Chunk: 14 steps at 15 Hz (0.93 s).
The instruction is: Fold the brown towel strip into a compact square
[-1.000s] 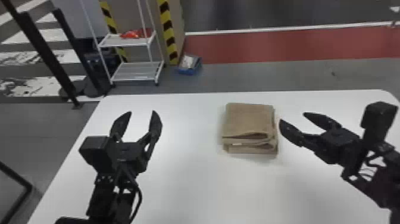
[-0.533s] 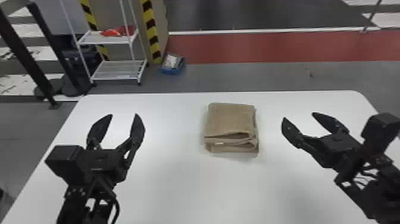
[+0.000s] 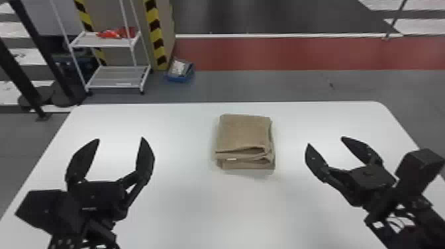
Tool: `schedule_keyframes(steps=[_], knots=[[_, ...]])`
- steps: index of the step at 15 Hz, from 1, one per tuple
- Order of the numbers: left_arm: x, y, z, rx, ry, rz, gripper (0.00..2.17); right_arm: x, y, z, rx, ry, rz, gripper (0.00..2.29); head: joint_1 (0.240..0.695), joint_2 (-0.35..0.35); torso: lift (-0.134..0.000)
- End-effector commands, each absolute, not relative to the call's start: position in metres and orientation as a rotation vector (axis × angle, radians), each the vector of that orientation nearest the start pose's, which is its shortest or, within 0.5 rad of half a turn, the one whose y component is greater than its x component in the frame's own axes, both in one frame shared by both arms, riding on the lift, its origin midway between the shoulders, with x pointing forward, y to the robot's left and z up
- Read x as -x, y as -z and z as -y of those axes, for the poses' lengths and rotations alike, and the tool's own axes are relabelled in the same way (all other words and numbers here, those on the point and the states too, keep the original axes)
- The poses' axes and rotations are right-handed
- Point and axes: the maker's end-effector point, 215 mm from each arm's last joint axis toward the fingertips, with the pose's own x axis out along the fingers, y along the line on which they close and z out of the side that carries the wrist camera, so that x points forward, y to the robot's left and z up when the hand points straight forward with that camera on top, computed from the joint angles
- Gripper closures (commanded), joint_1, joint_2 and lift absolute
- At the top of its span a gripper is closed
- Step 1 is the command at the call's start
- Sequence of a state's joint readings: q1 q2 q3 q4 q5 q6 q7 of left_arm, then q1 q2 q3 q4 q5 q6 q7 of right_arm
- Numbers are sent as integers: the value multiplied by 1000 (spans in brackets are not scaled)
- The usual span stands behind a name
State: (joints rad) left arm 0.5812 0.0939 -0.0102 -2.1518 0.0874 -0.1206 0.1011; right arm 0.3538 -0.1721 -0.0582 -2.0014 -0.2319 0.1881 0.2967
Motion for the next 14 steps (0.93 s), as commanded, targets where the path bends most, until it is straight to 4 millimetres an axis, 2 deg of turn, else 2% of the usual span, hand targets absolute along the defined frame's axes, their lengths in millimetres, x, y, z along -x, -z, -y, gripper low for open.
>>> schedule_keyframes(steps=[1, 3, 5, 9, 11, 14], knots=[[-417, 284, -249, 23, -47, 109, 66, -467, 340, 202, -87, -327, -96, 80, 695, 41, -108], [-414, 294, -251, 20, -50, 88, 66, -452, 336, 190, -115, -322, -81, 80, 695, 53, -108], [-413, 298, -250, 21, -50, 78, 66, -448, 335, 181, -117, -334, -82, 80, 695, 68, -108], [-416, 311, -239, -13, -34, 39, 66, -443, 352, 179, -126, -333, -154, 80, 695, 89, -108], [-419, 324, -233, -20, -28, 0, 66, -440, 350, 178, -126, -332, -152, 83, 695, 85, -108], [-419, 327, -225, -16, -16, -5, 66, -437, 346, 183, -120, -313, -144, 83, 695, 68, -108]])
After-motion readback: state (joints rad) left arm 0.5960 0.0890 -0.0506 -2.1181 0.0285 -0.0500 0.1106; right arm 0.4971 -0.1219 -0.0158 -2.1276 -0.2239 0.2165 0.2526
